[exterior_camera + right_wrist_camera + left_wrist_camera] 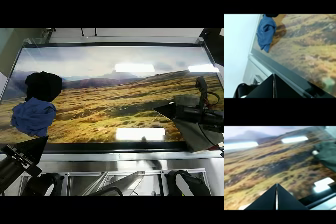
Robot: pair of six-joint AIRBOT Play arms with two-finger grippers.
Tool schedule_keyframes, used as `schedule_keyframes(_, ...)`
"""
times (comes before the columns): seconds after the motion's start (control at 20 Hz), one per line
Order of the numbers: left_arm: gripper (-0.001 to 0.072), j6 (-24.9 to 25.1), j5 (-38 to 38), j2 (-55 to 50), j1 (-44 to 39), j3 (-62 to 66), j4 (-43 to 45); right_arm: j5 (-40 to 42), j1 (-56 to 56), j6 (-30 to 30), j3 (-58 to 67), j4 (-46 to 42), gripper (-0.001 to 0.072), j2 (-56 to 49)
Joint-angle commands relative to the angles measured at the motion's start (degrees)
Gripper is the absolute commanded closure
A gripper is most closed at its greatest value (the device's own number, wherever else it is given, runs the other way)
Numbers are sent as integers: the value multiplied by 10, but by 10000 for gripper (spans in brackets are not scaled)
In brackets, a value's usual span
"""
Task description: Fold the shirts.
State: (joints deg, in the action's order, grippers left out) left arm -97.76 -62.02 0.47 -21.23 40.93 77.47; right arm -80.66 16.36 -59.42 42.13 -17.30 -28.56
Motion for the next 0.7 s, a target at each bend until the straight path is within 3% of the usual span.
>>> schedule_keyframes(0.0, 688, -64, -70, 0, 0, 0, 87, 11, 0, -22, -1, 4, 691, 0)
schedule_keyframes(0.1, 688, -64, -75, 0, 0, -2, 87, 11, 0, -21, -1, 2, 689, -2)
schedule_keyframes(0.15, 688, -65, -57, -1, 0, -6, 103, 14, 0, -22, -1, 0, 618, -6)
schedule_keyframes(0.2, 687, -76, -49, -12, 0, -5, 135, 21, 0, -22, -1, -6, 563, -15)
schedule_keyframes(0.35, 687, -98, -63, -129, 0, 55, 300, 96, 0, -21, -1, -24, 534, -56)
schedule_keyframes(0.4, 686, -79, -61, -191, 0, 92, 354, 114, 0, -18, 0, -24, 425, -76)
schedule_keyframes(0.45, 686, -48, -61, -255, 1, 130, 400, 118, 0, -5, 0, -24, 389, -101)
schedule_keyframes(0.55, 681, 7, -63, -397, 31, 221, 428, 117, 0, 12, -1, -24, 389, -149)
schedule_keyframes(0.6, 476, 18, -66, -471, 67, 272, 419, 117, 0, 12, -1, -24, 389, -168)
schedule_keyframes(0.65, 338, 20, -74, -537, 106, 322, 395, 117, 0, 24, -1, -24, 389, -186)
